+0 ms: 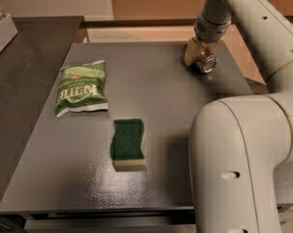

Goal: Place orange can upright

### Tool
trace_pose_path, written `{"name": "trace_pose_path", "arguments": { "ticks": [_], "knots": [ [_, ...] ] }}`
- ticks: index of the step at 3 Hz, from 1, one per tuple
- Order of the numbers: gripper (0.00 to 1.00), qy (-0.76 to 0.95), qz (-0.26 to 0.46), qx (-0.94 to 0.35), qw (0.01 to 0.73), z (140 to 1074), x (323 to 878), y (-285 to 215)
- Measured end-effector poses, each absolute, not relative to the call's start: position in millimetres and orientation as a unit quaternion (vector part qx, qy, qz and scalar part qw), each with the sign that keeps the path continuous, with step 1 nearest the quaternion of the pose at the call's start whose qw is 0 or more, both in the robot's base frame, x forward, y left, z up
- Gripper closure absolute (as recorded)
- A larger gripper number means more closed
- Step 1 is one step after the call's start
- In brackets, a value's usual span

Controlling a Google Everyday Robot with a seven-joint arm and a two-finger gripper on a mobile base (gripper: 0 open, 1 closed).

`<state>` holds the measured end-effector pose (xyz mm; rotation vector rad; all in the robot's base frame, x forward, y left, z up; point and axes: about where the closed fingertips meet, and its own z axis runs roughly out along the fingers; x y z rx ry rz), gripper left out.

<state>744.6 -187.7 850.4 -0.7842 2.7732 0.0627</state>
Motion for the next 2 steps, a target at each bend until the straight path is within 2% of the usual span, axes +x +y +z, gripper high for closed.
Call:
{"name": "trace_pose_path", "arguments": {
  "ticks": [2],
  "knots": [
    [0.88,0.937,0.042,-0.315,0.146,870.7,738.4,-168.9]
  ]
}}
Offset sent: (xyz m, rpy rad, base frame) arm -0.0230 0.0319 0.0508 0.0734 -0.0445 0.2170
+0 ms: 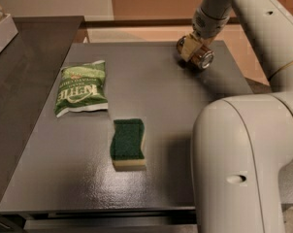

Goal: Place orange can upright

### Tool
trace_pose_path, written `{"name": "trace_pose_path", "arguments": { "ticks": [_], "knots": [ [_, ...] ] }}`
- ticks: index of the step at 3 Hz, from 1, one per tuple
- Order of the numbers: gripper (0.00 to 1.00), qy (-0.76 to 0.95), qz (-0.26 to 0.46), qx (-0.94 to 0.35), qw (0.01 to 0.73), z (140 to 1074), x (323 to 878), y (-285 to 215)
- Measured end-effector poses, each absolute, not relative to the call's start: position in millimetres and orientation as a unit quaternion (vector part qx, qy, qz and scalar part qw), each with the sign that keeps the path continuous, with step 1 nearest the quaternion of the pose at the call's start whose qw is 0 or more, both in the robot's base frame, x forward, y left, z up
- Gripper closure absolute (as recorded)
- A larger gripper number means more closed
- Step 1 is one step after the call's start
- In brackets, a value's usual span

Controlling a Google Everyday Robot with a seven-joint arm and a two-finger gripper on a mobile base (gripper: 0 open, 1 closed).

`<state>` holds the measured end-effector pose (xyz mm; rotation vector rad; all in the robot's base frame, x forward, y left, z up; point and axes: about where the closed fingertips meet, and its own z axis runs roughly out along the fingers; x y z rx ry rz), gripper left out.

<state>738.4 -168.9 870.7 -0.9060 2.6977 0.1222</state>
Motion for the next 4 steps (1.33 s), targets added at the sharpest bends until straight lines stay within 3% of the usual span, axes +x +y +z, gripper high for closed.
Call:
{"name": "trace_pose_path", "arguments": {
  "ticks": [1,4],
  "knots": [
    [1.00,0.908,0.070,-0.372,0.180,894.4,733.1,-148.2],
    [1.00,0.819,0.148,-0.471,0.293,954.5,693.2,-123.4]
  ]
}}
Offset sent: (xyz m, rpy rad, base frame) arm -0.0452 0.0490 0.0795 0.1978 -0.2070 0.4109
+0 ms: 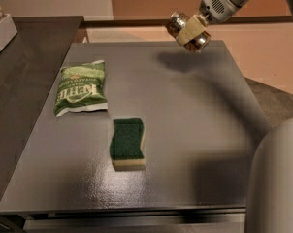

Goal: Place orange can upright

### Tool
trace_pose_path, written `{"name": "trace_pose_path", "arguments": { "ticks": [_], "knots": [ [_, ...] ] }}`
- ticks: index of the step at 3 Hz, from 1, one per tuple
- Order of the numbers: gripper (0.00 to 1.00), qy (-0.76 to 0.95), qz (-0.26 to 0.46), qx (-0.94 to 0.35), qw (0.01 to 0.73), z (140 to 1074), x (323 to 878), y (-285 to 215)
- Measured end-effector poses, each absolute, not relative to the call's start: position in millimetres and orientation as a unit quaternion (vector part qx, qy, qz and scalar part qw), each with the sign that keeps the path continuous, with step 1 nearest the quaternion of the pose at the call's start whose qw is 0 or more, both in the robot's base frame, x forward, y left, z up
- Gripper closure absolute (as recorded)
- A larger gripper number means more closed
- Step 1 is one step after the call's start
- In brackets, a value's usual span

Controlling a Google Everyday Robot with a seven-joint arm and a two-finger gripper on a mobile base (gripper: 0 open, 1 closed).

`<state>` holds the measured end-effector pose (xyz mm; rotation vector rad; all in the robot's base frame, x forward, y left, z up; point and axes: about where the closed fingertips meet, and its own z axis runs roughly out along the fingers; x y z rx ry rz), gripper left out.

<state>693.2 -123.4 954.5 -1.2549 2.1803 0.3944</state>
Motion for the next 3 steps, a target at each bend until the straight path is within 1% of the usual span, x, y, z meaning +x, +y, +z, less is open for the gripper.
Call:
{"name": "trace_pose_path", "arguments": {
  "ticks": [1,2,3],
  "knots": [
    [1.00,0.781,0.187,-0.488,0.342,964.0,668.6,-117.9],
    [1.00,0.781,0.187,-0.488,0.342,963.9,668.7,-117.7],
    [1.00,0.779,0.196,-0.477,0.357,965.7,667.1,-117.1]
  ]
}}
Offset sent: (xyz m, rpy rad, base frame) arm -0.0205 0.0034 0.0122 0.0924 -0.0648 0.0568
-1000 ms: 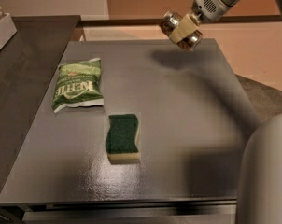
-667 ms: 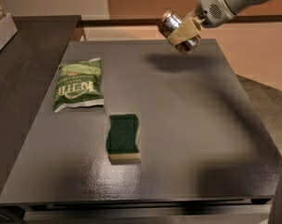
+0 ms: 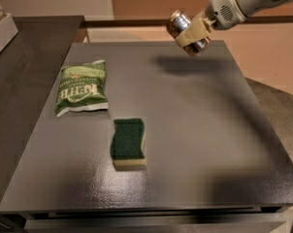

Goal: Place orange can upright

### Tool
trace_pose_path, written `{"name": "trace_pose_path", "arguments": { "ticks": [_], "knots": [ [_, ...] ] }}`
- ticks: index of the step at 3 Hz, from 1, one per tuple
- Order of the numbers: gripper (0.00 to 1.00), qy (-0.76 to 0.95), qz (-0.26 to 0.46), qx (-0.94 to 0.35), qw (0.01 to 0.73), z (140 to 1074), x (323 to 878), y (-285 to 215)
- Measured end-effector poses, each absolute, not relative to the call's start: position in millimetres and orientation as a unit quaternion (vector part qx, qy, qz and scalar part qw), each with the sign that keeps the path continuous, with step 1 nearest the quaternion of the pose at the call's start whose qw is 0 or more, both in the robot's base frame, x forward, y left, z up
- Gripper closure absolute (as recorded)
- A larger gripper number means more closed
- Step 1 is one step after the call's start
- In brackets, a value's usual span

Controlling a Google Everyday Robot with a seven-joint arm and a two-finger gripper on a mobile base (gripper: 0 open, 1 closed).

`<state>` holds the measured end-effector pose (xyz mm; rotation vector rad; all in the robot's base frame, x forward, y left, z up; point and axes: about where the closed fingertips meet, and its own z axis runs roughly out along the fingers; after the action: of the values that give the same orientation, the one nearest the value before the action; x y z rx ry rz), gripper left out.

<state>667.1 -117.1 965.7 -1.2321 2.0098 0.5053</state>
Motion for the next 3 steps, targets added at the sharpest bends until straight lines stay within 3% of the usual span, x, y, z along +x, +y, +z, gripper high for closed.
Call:
{"name": "trace_pose_path", "arguments": {
  "ticks": [3],
  "knots": [
    [1.00,0.737,0.289,-0.407,0.456,960.8,644.3,-112.3]
  ]
}}
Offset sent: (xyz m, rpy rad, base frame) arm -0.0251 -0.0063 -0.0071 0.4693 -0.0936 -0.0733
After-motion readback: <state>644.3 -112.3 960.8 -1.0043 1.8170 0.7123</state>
